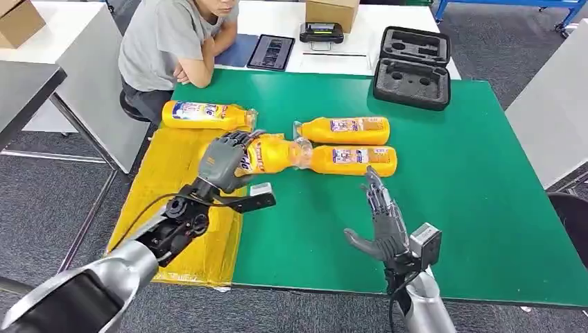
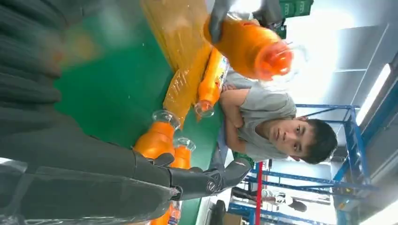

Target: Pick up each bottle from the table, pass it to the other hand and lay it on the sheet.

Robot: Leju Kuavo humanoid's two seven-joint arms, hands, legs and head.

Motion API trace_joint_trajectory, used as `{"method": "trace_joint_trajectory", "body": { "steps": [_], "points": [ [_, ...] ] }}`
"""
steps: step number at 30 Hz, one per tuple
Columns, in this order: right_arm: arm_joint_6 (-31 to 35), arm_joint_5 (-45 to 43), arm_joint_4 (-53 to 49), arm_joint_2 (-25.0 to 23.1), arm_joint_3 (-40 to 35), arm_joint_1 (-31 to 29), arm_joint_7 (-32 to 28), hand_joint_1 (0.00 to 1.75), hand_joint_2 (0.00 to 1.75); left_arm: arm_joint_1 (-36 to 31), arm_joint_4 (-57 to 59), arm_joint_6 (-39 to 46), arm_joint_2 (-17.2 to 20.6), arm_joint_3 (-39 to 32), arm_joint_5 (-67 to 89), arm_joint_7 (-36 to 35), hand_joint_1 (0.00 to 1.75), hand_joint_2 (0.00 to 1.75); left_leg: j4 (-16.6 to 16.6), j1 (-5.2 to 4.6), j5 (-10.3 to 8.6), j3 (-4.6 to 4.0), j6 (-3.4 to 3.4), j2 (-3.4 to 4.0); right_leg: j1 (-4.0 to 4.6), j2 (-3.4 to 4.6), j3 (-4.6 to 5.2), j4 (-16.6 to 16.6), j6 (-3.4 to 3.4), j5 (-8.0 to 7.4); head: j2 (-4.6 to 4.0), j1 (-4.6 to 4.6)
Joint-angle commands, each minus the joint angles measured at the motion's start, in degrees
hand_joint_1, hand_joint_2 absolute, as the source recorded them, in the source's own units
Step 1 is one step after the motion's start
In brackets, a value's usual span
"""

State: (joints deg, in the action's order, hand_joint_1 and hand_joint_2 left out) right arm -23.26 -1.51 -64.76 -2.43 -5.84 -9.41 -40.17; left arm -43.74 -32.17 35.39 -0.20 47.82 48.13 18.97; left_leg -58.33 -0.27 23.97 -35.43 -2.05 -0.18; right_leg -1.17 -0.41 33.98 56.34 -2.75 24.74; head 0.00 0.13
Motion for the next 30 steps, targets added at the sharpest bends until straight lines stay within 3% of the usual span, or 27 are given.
{"method": "trace_joint_trajectory", "body": {
  "steps": [1,7,16,24,30],
  "points": [
    [-0.9,0.8,5.0,-2.1,1.7,-1.8,0.2,0.00,1.75,-5.1,5.8,-5.9,3.8,3.0,12.5,-9.4,1.75,1.75,0.0,0.08,0.09,0.13,0.09,0.10,0.08,0.11,-0.13,0.0,0.10,0.04,0.00,0.00],
    [-1.7,1.5,7.2,-2.7,1.1,-2.9,0.2,0.00,1.75,-8.6,10.4,-13.6,4.4,2.6,17.5,-10.9,1.75,1.75,-0.1,0.10,0.06,0.07,0.11,0.11,0.10,0.11,-0.07,0.0,0.12,0.02,0.00,0.04],
    [-1.8,2.0,7.8,-2.6,0.2,-3.2,0.2,0.00,1.75,-9.6,12.8,-13.8,5.3,3.2,20.8,-11.6,1.75,1.75,0.0,0.14,0.11,0.23,0.17,0.12,0.14,0.14,-0.24,0.0,0.16,0.07,0.00,0.04],
    [-2.1,2.2,10.4,-2.6,-0.9,-5.1,0.2,0.00,1.75,-10.3,16.3,-21.5,3.9,2.1,20.9,-10.2,1.75,1.75,-0.1,0.11,0.07,0.14,0.14,0.12,0.11,0.13,-0.16,0.0,0.13,0.04,0.00,0.00],
    [-2.1,2.2,10.4,-2.6,-0.9,-5.1,0.2,0.00,1.75,-10.3,16.3,-21.5,3.9,2.1,20.9,-10.2,1.75,1.75,-0.1,0.13,0.06,0.11,0.15,0.08,0.12,0.09,-0.14,0.0,0.14,0.04,0.00,0.00]
  ]
}}
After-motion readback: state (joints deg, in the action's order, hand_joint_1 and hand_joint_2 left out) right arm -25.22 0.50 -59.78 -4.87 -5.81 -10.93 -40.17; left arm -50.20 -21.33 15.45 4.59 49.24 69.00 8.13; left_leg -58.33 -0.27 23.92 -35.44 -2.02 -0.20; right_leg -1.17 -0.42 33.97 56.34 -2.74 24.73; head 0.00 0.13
